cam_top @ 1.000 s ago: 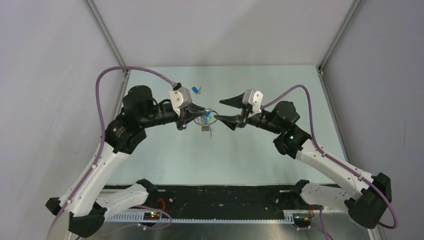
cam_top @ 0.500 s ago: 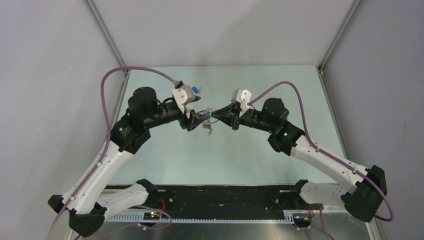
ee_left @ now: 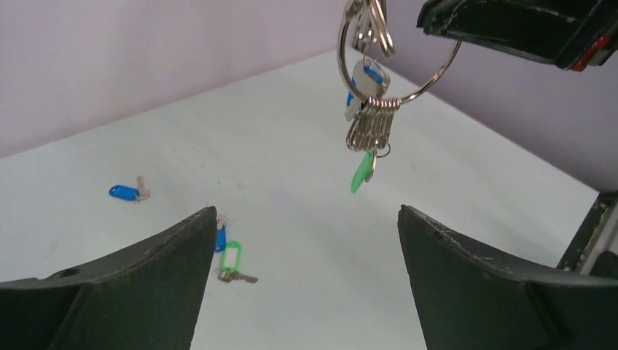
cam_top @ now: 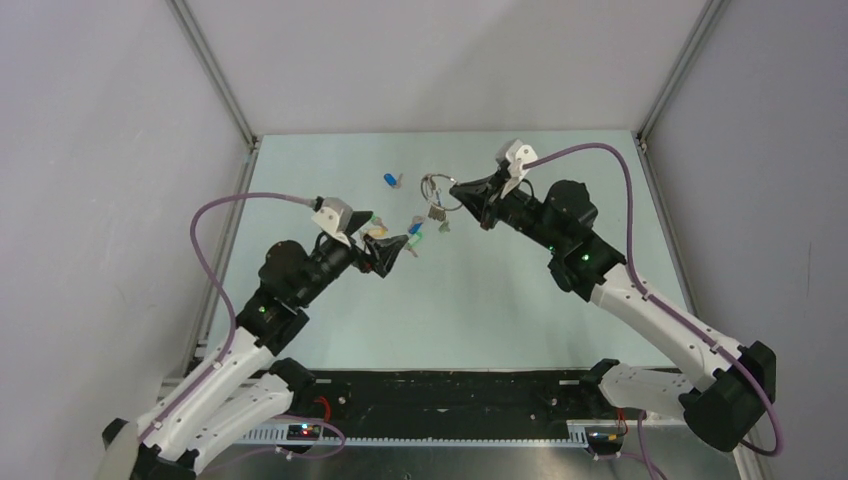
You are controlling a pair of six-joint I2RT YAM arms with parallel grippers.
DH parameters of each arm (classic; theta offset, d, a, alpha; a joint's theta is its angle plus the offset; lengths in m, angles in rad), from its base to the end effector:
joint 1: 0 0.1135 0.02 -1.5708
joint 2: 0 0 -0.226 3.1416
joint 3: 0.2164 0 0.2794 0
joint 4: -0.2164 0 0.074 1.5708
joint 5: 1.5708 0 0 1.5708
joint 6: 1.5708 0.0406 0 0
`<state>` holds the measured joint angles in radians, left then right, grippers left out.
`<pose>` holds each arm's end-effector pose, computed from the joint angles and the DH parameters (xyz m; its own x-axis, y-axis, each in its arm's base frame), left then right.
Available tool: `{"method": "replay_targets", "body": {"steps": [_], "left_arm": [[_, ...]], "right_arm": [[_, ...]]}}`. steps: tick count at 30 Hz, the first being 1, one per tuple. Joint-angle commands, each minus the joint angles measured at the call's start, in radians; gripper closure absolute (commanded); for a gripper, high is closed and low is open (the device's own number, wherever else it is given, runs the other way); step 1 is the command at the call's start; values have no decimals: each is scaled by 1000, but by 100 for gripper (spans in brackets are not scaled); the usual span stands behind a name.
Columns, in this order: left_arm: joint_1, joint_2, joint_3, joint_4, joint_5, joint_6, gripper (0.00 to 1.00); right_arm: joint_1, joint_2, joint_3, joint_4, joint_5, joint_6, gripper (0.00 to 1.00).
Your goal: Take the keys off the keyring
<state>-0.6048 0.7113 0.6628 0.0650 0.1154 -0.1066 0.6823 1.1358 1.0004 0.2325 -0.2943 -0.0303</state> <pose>0.1936 -0.1395 0.3096 -0.0567 -0.0893 -0.9944 0.6572 0.7464 -0.1045 0.2375 0.2081 0.3520 0.1003 0.0441 -0.9940 -0.8249 0.5623 -0.0583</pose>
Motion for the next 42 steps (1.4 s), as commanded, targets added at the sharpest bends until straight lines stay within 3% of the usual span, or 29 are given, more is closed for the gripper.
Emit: {"method": "replay_targets", "body": {"steps": [1,7,11,21,35,42], "left_arm": [[-2,41,-80,314,19,-119,6],[-10,143,-182,603,94,-104,12],[-46,206,-180,697,133,-29,15],[-135,357,-118,764,145,99,25],[-143,530,0,860,116,99,34],[-142,588,52,869,144,100,49]], "right_arm": [[-29,-43,70,60,79,123,100],[-30,-58,71,90,157,179,100],[-31,-66,71,103,174,197,100],[-29,-79,71,112,189,211,100],[-20,-108,71,95,182,218,100],[-19,-121,70,82,188,216,100]]}}
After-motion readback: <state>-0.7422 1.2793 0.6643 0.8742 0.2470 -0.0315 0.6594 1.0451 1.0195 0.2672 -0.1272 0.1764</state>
